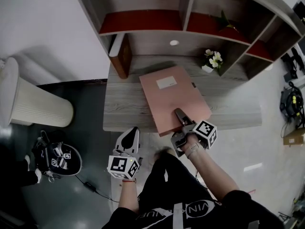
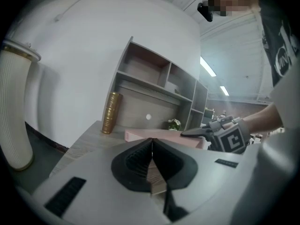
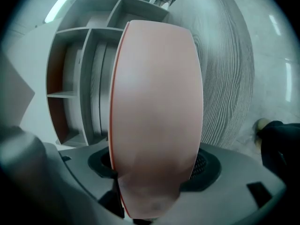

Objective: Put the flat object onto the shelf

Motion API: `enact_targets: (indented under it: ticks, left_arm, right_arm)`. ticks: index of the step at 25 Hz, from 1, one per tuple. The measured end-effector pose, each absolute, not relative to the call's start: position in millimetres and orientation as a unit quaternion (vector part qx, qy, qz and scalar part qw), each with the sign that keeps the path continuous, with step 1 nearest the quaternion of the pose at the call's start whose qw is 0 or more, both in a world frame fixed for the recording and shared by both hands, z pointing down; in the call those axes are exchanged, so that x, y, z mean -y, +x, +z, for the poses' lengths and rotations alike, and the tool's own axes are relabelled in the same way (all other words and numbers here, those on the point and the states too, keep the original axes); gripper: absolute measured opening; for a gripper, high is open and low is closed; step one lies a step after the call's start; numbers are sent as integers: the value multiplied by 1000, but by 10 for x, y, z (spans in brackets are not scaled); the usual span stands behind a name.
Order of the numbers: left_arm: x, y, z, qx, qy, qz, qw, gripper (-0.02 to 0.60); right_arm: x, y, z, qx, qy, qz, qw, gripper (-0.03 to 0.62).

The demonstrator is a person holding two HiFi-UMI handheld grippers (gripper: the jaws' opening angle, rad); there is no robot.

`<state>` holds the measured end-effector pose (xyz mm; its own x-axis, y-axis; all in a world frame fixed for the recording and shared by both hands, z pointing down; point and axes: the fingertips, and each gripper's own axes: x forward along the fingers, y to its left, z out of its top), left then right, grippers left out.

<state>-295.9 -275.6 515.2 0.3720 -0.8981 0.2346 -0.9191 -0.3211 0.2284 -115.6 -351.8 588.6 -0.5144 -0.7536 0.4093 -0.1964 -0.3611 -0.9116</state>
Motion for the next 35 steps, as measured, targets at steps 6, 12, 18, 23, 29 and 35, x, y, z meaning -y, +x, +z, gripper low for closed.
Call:
enact_targets:
  ticks: [6,12,18,23,29,35]
  left_arm:
    - [2672,-2879,5282,558,808,35,186,6]
    - [2588,-2963,5306,573,796,34,193,6]
    - [2559,-3003,5300,588,783,9,204,6]
    - [2550,-2935,5289,583,786,9,205,6]
    - [2536,-2917,5296,582,788,9,199,6]
    - [2565,-2902,5291,579,790,7,201,6]
  right_arm:
    - [3733,-1311,6019,-512,-445,-707,200,349]
    - [3872,-1351,6085,-492,-452,-722,183,399]
    - [3823,-1281,6198,-472,-450,-738,174,480]
    - [3739,-1222,6280,-455,-455,-748,160,516]
    - [3598,-1167,6397,-438,-462,-758,141,556]
    - [3549,-1102,6401,-435,-465,-758,142,557]
